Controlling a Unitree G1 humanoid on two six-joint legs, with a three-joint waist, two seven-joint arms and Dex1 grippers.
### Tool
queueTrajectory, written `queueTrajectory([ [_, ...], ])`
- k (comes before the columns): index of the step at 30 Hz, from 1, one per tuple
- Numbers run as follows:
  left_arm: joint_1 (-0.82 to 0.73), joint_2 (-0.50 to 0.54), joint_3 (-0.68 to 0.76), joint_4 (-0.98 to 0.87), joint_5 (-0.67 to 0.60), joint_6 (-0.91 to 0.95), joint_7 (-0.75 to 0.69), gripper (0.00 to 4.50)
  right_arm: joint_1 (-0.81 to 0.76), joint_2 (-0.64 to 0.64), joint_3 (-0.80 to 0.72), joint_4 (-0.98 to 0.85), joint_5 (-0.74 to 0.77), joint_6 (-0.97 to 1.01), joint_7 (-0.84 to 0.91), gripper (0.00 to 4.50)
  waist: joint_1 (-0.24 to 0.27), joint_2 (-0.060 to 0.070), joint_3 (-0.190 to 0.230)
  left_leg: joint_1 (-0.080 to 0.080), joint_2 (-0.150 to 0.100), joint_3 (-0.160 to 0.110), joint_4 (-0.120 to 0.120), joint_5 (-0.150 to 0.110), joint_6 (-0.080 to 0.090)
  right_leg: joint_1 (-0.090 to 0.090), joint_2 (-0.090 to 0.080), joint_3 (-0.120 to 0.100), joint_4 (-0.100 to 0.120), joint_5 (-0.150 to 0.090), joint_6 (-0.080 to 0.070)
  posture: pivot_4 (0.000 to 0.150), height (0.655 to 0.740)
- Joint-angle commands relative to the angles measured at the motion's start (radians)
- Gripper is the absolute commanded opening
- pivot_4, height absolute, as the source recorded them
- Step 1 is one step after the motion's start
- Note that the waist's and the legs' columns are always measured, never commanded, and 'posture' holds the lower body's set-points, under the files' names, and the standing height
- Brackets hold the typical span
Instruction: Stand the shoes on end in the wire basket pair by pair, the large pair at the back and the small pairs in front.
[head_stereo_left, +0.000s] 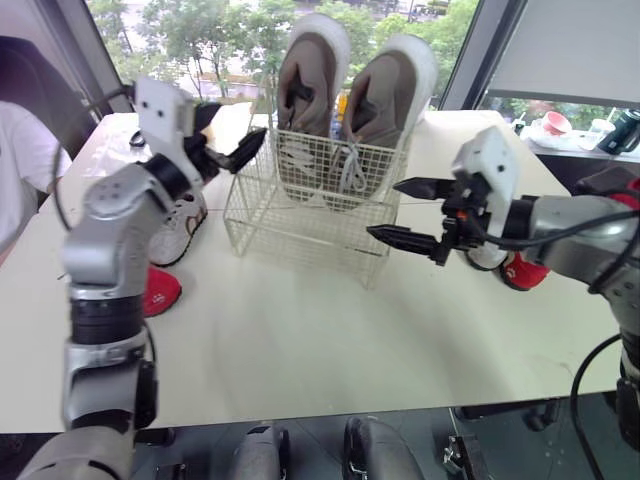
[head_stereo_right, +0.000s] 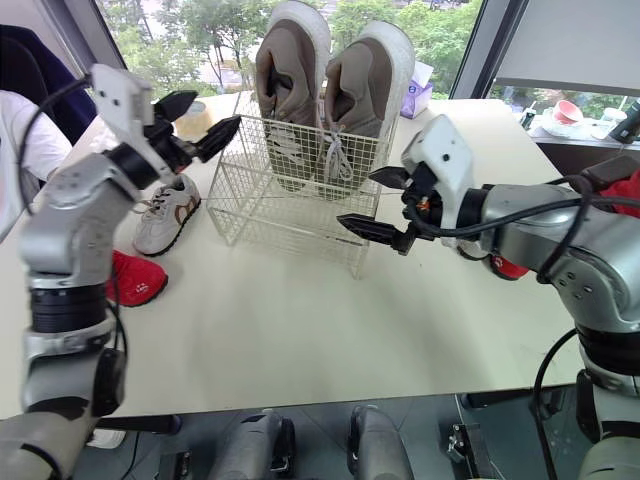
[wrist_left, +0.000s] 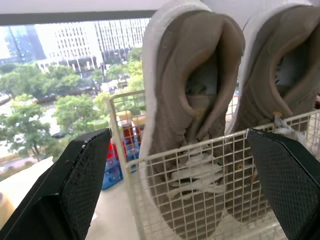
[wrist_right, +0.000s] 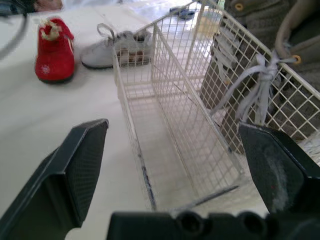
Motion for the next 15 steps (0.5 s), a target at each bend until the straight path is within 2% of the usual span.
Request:
queueTrajectory([
  [1, 0.056, 0.157, 0.071, -0.107, -0.186, 0.193, -0.170, 4.47, -0.087, -0.013, 0.110, 0.028, -0.124, -0.051, 0.132, 4.50, -0.005, 0.000, 0.000, 0.000, 0.000, 0.000, 0.000, 0.000, 0.000, -0.001, 0.000, 0.000, 0.000, 0.000, 0.000, 0.150, 0.7400],
  [3, 0.133, 0.275, 0.088, -0.177, -0.276, 0.299, -0.274, 4.47, -0.134, -0.012, 0.176, 0.066, -0.178, -0.068, 0.217, 4.50, -0.013, 0.001, 0.000, 0.000, 0.001, 0.001, -0.001, 0.000, -0.001, -0.001, 0.001, 0.001, 0.000, 0.000, 0.000, 0.150, 0.7400],
  [6, 0.274, 0.385, 0.131, -0.291, -0.378, 0.380, -0.364, 4.47, -0.178, -0.005, 0.267, 0.108, -0.254, -0.084, 0.321, 4.50, -0.016, 0.001, 0.000, 0.000, 0.001, 0.000, -0.001, 0.000, -0.001, -0.001, 0.000, 0.000, 0.000, 0.000, 0.000, 0.150, 0.7400],
  [9, 0.362, 0.407, 0.173, -0.361, -0.448, 0.415, -0.365, 4.47, -0.197, 0.020, 0.307, 0.143, -0.306, -0.094, 0.367, 4.50, -0.015, 0.001, 0.000, 0.000, 0.000, 0.000, -0.001, 0.000, -0.001, 0.000, 0.000, 0.001, -0.001, 0.000, -0.001, 0.150, 0.7400],
  [12, 0.487, 0.385, 0.204, -0.449, -0.477, 0.426, -0.322, 4.47, -0.227, 0.070, 0.387, 0.204, -0.400, -0.118, 0.401, 4.50, -0.019, 0.001, 0.000, 0.000, 0.000, 0.001, -0.001, 0.000, -0.001, 0.000, 0.000, 0.001, -0.001, 0.000, -0.001, 0.150, 0.7400],
  [15, 0.545, 0.360, 0.207, -0.496, -0.492, 0.415, -0.275, 4.47, -0.260, 0.126, 0.447, 0.287, -0.498, -0.153, 0.416, 4.50, -0.020, 0.001, 0.000, 0.001, 0.000, 0.001, -0.001, 0.001, -0.002, -0.001, 0.000, 0.001, 0.000, 0.000, -0.001, 0.150, 0.7400],
])
